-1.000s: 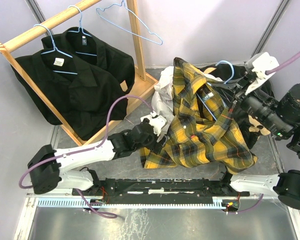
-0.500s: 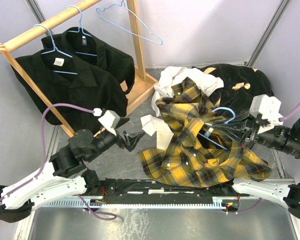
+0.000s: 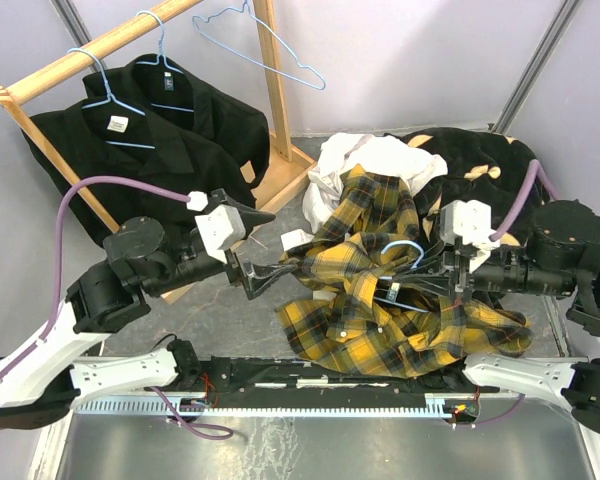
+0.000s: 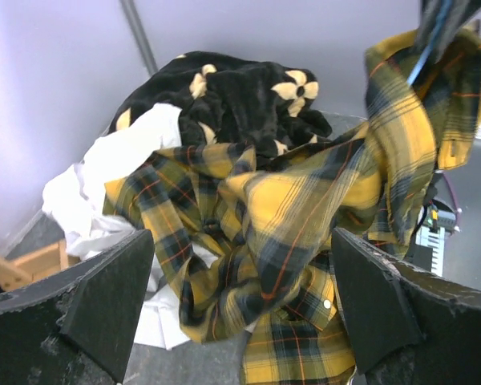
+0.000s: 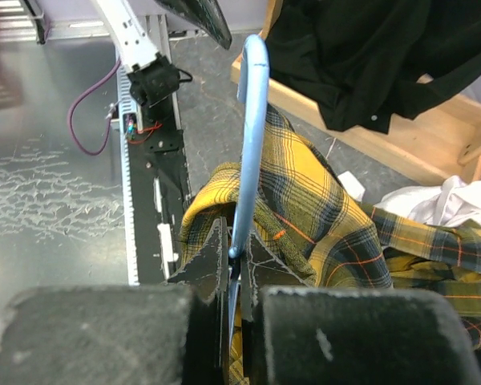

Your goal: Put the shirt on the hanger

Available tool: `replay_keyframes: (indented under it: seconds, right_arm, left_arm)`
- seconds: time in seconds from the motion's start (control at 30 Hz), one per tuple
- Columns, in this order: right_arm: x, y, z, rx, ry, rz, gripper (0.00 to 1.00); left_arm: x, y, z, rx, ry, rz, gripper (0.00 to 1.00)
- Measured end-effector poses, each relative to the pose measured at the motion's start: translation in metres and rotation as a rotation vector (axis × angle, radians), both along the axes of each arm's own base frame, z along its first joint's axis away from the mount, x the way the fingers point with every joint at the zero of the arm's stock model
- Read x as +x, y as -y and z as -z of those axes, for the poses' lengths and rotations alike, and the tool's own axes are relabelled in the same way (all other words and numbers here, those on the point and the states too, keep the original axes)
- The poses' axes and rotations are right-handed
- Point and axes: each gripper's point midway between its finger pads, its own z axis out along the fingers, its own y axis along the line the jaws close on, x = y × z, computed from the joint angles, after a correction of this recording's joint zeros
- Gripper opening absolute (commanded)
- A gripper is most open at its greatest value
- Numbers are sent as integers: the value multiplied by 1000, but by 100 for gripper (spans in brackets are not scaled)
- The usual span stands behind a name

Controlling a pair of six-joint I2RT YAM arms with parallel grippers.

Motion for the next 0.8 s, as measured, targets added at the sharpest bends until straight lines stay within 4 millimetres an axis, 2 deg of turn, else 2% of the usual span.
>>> replay_keyframes:
  seconds: [0.07,0.17,0.3,0.43,0.53,0.8]
  right_arm:
    - [-1,-3,6,-14,-14,-14,0]
    - [-2,-6,12,-24,-27,-30,0]
    - [-5,-8,12,-21,-26,-55,0]
    - [-8,-8,11,-19,-25,-72,0]
    - [-10,-9,11,-15,-26,-83,0]
    - [-13,-11,8,-1,-24,-106,0]
  left_arm:
    - [-5,8,-6,27,21,60,95]
    - [-11,21,-4,70,26,136,94]
    - [-19,38,9,138,14,239,93]
    - [-24,53,31,213,-28,320,92]
    - [-31,58,40,238,-52,371,86]
    - [-43,72,45,249,-86,476,69]
